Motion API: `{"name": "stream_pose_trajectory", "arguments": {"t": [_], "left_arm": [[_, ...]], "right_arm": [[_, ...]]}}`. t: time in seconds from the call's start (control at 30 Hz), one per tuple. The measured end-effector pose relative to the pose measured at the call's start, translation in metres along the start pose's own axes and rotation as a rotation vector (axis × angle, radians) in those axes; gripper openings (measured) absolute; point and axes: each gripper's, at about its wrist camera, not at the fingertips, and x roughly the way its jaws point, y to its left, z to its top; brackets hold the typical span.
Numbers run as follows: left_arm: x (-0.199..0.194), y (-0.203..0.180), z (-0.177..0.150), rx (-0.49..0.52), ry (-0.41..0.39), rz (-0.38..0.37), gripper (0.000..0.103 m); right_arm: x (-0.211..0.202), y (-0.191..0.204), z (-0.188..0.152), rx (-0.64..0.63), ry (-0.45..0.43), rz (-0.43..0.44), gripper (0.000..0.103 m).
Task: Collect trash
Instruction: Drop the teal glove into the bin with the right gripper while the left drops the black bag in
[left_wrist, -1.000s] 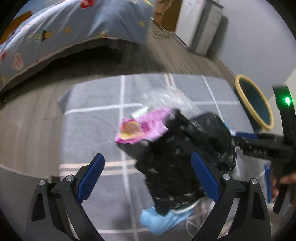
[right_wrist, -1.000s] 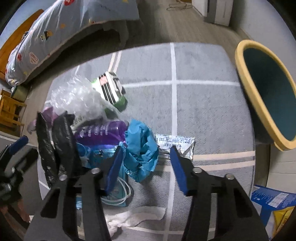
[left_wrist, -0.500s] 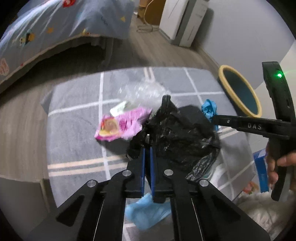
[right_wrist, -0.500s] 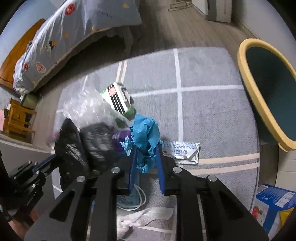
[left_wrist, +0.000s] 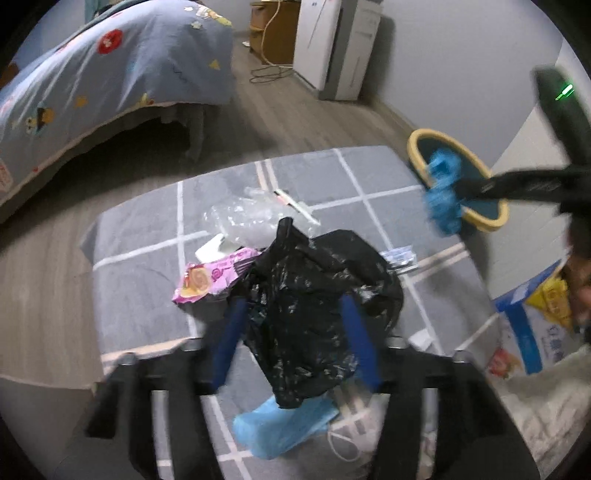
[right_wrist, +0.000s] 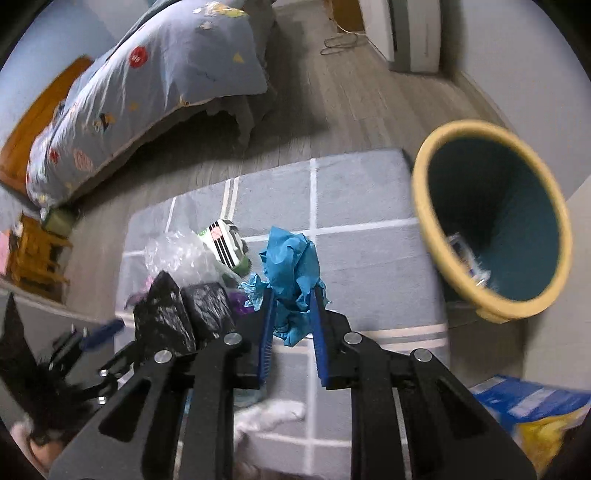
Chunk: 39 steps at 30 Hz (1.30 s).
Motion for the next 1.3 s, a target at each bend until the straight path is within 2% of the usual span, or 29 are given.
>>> {"name": "stream_pose_trajectory", "arguments": {"t": [0.1,0.2,0.27,0.47,0.8,0.93,1.07,1.23,1.3], "left_arm": [[0.011,0.007,-0.002,-0.022,0.040,0.001,0.062],[0.027,0.018,-0.008,-0.075,0.112,-0.017,0.059],[0.030,0.022,-0.009,-0.095,0.127,-0.042,0.017],[0.000,0.019,0.000,-0.072,0.015,-0.072,0.007],[-0.071,-0.002,0.034,-0.060,-0.224,-0.171,0.005],[-0.089,-0.013,0.051,-0.045,-0.287,-0.191,0.005],[-0.092,-0.028,0.071,-0.012,-0.294,-0.202,0.002],[-0.075,-0.049,0.089,0.048,-0.230,-0.132,0.002],[-0.057,-0.051,0.087,0.053,-0.171,-0.124,0.011]], "right_arm": [[-0.017,-0.009,-0.001,-0.023,-0.044,-0.020,0.019],[-0.013,-0.022,-0.002,0.047,-0.045,0.041,0.019],[-0.011,-0.026,0.002,0.083,-0.041,0.080,0.019],[-0.018,-0.027,0.010,0.071,-0.077,0.099,0.019],[-0.034,-0.036,0.016,0.078,-0.128,0.100,0.019],[-0.042,-0.050,0.020,0.104,-0.156,0.098,0.019],[-0.043,-0.067,0.023,0.136,-0.161,0.080,0.019],[-0.041,-0.089,0.022,0.169,-0.155,0.063,0.019],[-0.040,-0.094,0.021,0.175,-0.149,0.065,0.019]]}}
